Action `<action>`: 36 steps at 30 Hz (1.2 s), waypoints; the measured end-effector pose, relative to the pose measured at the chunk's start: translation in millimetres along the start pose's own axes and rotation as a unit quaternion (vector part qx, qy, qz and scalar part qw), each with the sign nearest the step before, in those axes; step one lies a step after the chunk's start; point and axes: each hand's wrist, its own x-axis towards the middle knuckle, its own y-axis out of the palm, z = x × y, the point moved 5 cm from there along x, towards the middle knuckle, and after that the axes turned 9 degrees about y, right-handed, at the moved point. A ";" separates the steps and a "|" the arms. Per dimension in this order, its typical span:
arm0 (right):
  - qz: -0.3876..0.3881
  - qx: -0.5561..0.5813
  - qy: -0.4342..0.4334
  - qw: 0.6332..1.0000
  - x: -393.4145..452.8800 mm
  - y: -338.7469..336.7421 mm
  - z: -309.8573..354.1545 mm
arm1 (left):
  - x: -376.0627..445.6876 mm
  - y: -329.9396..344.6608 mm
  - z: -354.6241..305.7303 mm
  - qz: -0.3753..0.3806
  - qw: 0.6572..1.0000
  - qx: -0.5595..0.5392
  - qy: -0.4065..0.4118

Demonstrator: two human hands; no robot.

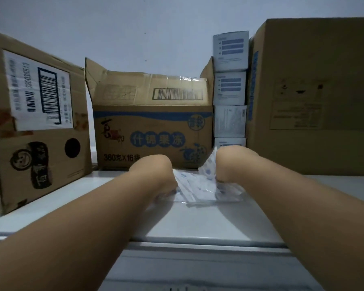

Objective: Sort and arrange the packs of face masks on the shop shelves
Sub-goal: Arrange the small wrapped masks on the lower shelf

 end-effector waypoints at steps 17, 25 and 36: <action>-0.232 0.167 -0.110 0.952 -165.3 -37.3 28.3 | -141.0 -36.3 35.7 -0.230 0.949 -0.125 0.176; -0.307 0.256 -0.189 0.897 -286.8 -14.9 36.9 | -256.5 -4.9 45.1 -0.266 0.933 -0.137 0.203; -0.144 0.380 -0.212 0.889 -340.6 182.6 -42.8 | -362.4 178.8 -7.0 -0.148 0.961 -0.172 0.159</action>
